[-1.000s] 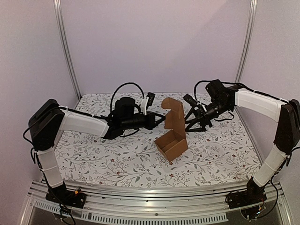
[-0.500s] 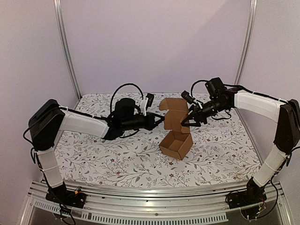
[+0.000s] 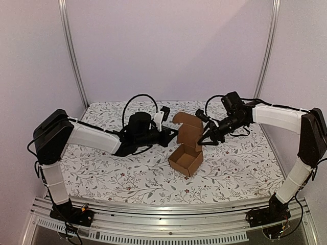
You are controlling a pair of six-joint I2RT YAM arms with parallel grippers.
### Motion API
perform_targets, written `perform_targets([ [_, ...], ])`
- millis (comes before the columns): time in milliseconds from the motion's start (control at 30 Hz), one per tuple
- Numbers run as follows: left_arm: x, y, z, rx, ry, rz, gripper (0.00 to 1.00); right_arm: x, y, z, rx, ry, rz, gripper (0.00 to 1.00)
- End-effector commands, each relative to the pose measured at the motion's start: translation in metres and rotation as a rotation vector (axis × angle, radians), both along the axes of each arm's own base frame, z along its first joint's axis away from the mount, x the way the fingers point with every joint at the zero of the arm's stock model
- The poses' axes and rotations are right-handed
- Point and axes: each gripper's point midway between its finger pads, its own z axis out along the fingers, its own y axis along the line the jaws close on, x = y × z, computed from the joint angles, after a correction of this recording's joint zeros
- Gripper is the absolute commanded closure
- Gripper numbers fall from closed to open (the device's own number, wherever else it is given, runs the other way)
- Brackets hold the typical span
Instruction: Fold the paper box
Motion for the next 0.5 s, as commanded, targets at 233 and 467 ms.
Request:
perform_targets([
  [233,-0.008,-0.014,-0.027,0.087,-0.05,-0.017,1.0,-0.007,0.012,-0.037,-0.116,-0.068,0.066,0.51],
  [467,-0.015,-0.009,-0.031,0.103,-0.09,-0.025,1.0,-0.012,0.01,-0.04,-0.139,-0.085,0.08,0.51],
])
